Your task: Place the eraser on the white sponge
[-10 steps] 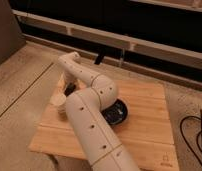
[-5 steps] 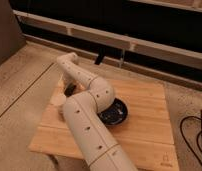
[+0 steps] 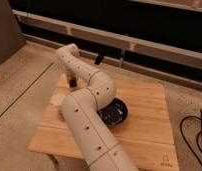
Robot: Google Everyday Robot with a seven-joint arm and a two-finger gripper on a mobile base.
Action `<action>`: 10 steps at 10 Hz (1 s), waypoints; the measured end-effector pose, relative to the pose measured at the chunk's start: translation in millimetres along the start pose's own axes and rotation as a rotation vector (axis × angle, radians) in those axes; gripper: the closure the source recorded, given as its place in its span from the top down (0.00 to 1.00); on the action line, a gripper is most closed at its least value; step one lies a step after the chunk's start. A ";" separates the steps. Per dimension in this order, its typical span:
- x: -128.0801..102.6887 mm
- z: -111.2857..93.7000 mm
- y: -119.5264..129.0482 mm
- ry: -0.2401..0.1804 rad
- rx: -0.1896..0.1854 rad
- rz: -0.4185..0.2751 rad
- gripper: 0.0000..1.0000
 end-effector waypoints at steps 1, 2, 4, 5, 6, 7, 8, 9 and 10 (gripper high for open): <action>-4.7 -18.1 -14.2 -0.022 0.034 0.012 0.00; -7.1 -38.5 -31.4 -0.048 0.072 0.042 0.00; -3.6 -66.4 -54.4 -0.097 0.112 0.129 0.00; 2.8 -81.0 -60.4 -0.141 0.115 0.198 0.00; 10.5 -88.5 -60.5 -0.169 0.106 0.246 0.00; 22.8 -93.8 -60.6 -0.193 0.098 0.295 0.00; 36.1 -96.4 -60.9 -0.205 0.094 0.331 0.00; 64.0 -99.4 -65.2 -0.218 0.095 0.390 0.00; 83.2 -100.1 -73.3 -0.217 0.106 0.429 0.00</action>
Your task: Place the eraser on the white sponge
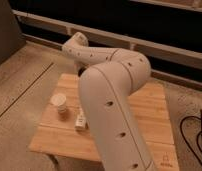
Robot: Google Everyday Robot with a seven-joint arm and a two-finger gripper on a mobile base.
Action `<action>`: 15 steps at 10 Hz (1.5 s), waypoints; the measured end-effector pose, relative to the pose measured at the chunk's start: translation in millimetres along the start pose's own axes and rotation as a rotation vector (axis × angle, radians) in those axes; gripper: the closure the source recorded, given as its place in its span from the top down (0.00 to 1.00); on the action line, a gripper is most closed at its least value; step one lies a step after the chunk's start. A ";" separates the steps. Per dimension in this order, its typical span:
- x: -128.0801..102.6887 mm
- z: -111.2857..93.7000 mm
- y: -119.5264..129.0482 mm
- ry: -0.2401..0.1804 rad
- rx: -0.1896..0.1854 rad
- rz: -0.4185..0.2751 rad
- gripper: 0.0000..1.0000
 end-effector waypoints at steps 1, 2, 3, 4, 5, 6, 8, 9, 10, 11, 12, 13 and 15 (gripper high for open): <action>12.5 -2.0 -17.6 0.003 0.021 0.032 0.00; 23.3 -4.8 -38.7 0.006 0.048 0.065 0.00; 26.9 -5.8 -45.8 0.008 0.059 0.075 0.00; 31.3 -4.0 -50.7 0.017 0.070 0.079 0.00; 34.8 0.9 -50.8 0.030 0.076 0.076 0.00; 37.5 6.5 -47.9 0.043 0.076 0.064 0.00; 42.4 20.5 -33.9 0.071 0.065 0.031 0.00; 45.6 29.4 -27.0 0.088 0.057 0.017 0.00; 48.3 36.6 -24.0 0.102 0.053 0.008 0.00; 51.1 43.5 -20.6 0.117 0.049 0.000 0.00; 53.7 49.2 -19.9 0.131 0.046 -0.007 0.00; 56.4 54.0 -21.0 0.144 0.046 -0.014 0.00; 60.2 62.4 -20.4 0.169 0.037 -0.031 0.00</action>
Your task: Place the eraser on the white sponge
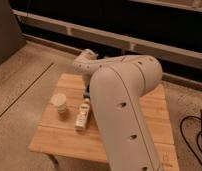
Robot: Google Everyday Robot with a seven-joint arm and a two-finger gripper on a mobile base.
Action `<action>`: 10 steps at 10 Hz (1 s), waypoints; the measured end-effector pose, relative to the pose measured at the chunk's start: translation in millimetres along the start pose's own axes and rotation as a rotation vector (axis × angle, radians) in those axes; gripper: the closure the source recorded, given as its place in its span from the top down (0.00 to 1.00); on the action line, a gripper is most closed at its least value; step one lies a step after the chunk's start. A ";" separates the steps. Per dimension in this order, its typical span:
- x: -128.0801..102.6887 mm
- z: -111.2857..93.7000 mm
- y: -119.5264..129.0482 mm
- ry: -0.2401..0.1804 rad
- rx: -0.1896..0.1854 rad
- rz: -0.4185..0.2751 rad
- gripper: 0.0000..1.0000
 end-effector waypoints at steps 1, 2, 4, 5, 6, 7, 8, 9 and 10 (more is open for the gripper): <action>0.7 2.7 0.4 0.008 -0.002 -0.005 0.00; 0.7 6.3 2.3 0.017 -0.009 -0.016 0.00; -1.1 14.6 7.0 0.034 -0.023 -0.041 0.00; -3.1 17.9 9.0 0.040 -0.028 -0.051 0.00; -5.0 22.2 11.8 0.048 -0.036 -0.063 0.00; -7.2 27.1 14.6 0.056 -0.045 -0.073 0.00; -8.2 29.9 16.0 0.061 -0.050 -0.077 0.00; -9.3 33.4 17.3 0.067 -0.056 -0.081 0.00; -10.3 37.7 19.7 0.075 -0.066 -0.085 0.00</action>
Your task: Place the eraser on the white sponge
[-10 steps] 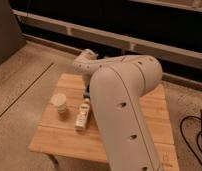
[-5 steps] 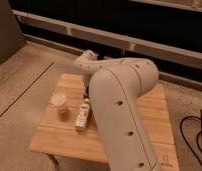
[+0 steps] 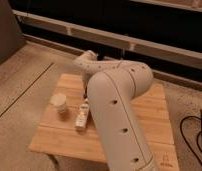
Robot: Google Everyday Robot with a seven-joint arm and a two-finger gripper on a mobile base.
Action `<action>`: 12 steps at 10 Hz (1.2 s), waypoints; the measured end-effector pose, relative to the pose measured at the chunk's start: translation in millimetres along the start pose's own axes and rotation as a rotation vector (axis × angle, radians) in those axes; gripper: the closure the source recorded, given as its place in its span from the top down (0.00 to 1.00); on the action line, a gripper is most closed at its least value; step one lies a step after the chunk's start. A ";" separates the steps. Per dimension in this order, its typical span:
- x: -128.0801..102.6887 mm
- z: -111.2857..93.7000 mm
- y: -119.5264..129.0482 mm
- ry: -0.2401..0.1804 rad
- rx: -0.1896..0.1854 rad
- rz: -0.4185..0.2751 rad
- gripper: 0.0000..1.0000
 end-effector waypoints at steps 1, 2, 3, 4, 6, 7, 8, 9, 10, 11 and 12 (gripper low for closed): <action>-1.2 2.5 2.6 0.003 -0.010 -0.003 0.00; -3.7 4.7 7.6 0.006 -0.026 -0.011 0.00; -5.1 5.4 10.2 0.006 -0.032 -0.018 0.00; -6.4 5.9 14.9 0.009 -0.043 -0.028 0.03; -7.1 6.7 18.0 0.016 -0.055 -0.038 0.25; -5.7 7.3 15.7 0.022 -0.053 -0.036 0.37; -4.9 7.3 12.9 0.026 -0.049 -0.033 0.46; -3.0 7.3 8.0 0.032 -0.040 -0.022 0.59; -2.2 6.9 5.3 0.035 -0.034 -0.015 0.67; -0.7 6.4 1.9 0.039 -0.026 -0.008 0.76; 0.5 5.9 -0.7 0.042 -0.018 -0.002 0.80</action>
